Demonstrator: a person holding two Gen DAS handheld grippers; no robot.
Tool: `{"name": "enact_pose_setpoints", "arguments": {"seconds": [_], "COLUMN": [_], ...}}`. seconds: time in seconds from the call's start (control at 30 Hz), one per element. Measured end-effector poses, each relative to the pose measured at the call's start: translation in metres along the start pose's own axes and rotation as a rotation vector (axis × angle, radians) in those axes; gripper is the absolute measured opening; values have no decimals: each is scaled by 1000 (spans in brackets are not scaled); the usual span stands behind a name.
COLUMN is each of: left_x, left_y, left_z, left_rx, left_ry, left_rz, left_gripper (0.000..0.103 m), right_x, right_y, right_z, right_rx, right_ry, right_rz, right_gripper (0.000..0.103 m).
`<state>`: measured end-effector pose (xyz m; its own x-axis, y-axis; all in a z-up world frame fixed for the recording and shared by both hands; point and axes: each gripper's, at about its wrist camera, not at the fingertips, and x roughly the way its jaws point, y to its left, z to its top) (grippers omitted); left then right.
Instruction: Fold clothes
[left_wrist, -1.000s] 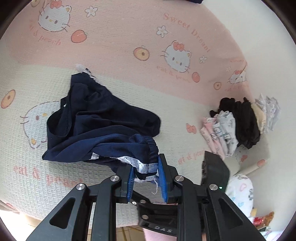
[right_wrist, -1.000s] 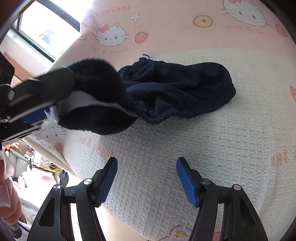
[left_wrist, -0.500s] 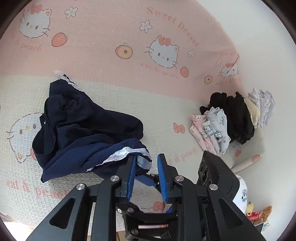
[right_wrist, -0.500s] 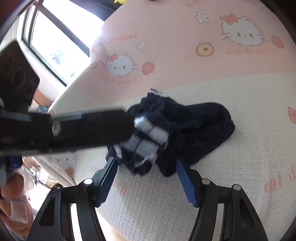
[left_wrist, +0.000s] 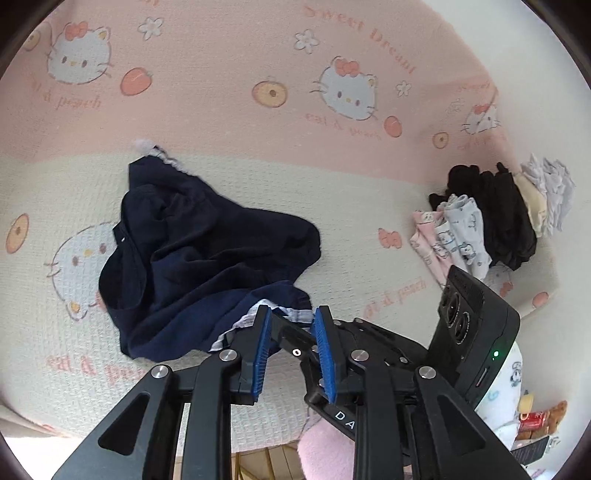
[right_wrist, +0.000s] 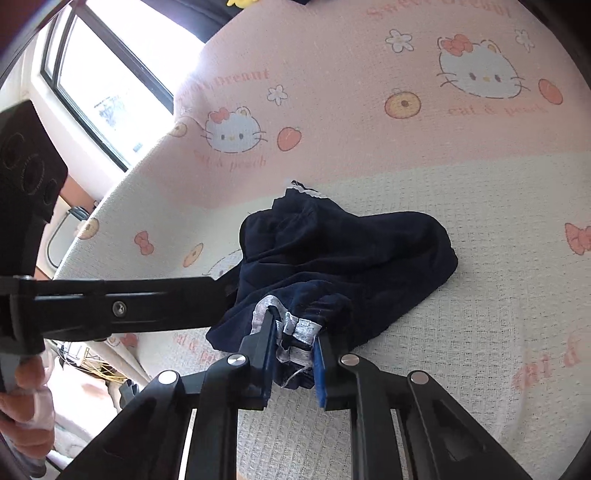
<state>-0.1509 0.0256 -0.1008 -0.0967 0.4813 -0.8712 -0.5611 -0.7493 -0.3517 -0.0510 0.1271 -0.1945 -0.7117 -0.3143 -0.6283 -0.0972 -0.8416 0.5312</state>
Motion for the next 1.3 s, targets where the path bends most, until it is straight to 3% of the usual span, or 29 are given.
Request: {"name": "enact_pose_setpoints", "arguments": {"seconds": [0.07, 0.13, 0.3, 0.47, 0.63, 0.73, 0.8, 0.83, 1.0, 1.17, 1.3], "left_x": [2, 3, 3, 8, 14, 25, 32, 35, 41, 39, 37], "left_y": [9, 20, 51, 63, 77, 86, 93, 95, 106, 119, 126], "left_z": [-3, -8, -21, -28, -31, -33, -34, -35, -35, -31, -28], "left_rx": [-19, -49, -107, -43, -32, -45, -59, -67, -110, -151, -155], "left_ry": [13, 12, 22, 2, -37, -15, -5, -1, 13, 12, -35], "left_rz": [24, 54, 136, 324, 405, 399, 383, 378, 349, 286, 262], "left_gripper": [47, 58, 58, 58, 58, 58, 58, 58, 58, 58, 58], "right_x": [1, 1, 3, 6, 16, 16, 16, 17, 19, 20, 20], "right_y": [-3, -7, -13, -16, -28, -31, -31, -30, -25, -28, -27], "right_z": [-1, -2, -5, -11, -19, -22, -23, -23, -24, -24, -20], "right_rx": [20, 37, 62, 55, 105, 116, 115, 110, 89, 151, 153], "right_ry": [11, 21, 41, 62, 129, 127, 134, 142, 171, 185, 167], "right_rz": [-16, -27, -76, -88, -116, -117, -115, -113, -121, -88, -107], "right_gripper": [15, 15, 15, 16, 21, 27, 45, 47, 48, 50, 54]}}
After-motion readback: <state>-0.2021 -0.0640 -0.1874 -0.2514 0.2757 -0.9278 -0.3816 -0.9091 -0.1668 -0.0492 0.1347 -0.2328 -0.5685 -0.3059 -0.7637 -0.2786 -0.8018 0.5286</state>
